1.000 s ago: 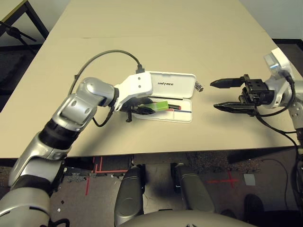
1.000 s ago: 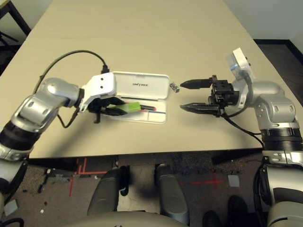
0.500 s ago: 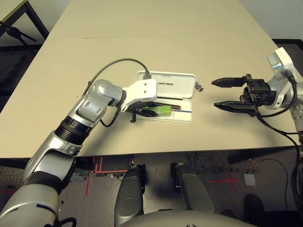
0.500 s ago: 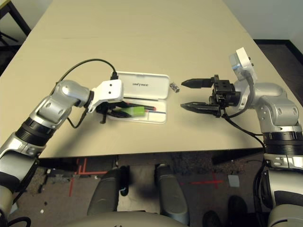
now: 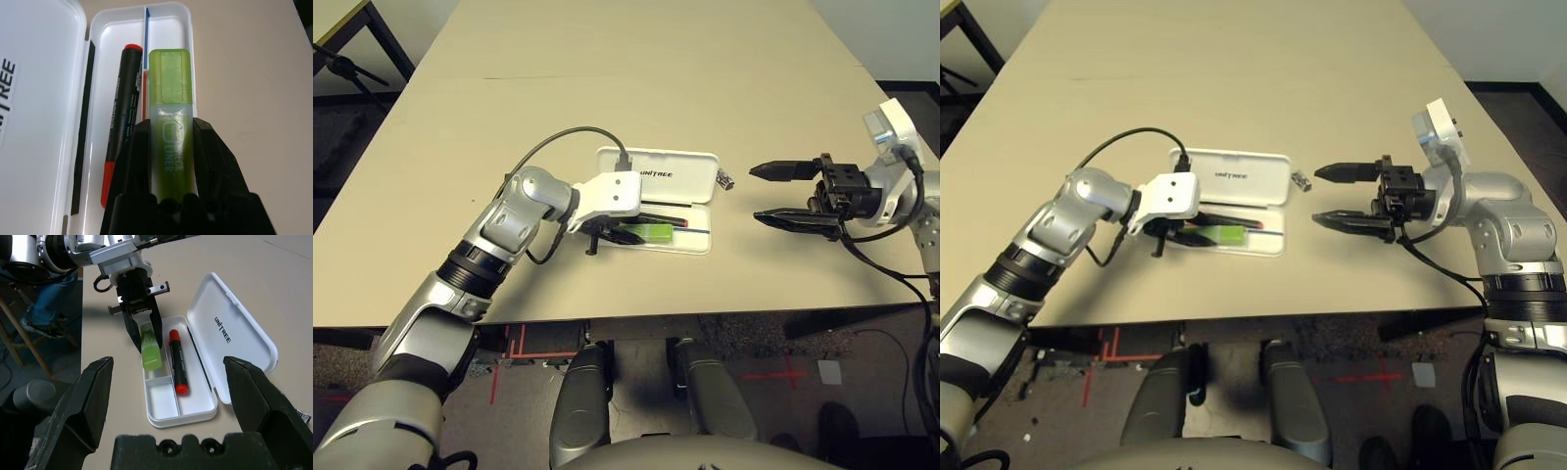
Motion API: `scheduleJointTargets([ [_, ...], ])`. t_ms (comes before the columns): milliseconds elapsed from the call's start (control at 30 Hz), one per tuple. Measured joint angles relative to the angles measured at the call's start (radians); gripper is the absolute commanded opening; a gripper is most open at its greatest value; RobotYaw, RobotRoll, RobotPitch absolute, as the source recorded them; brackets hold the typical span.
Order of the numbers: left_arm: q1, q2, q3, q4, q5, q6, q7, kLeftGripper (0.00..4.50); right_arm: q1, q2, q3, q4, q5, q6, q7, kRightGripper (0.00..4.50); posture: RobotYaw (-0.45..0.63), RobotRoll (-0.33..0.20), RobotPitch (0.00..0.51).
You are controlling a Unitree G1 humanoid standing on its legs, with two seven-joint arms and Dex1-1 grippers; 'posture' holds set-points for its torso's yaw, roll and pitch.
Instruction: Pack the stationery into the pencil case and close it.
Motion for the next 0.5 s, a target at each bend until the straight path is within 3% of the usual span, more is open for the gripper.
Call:
scheduleJointTargets([
  [300,-0.005,-0.002,0.002,0.04,0.02,-0.036,-0.011,4.47,-0.005,-0.003,-0.003,-0.003,0.027,0.082,-0.047,4.5,-0.06,0.0,0.19],
  [500,-0.004,0.017,0.042,0.0,0.009,-0.015,-0.021,4.47,-0.058,-0.034,-0.012,0.007,0.0,0.148,-0.165,4.5,-0.05,0.0,0.19],
])
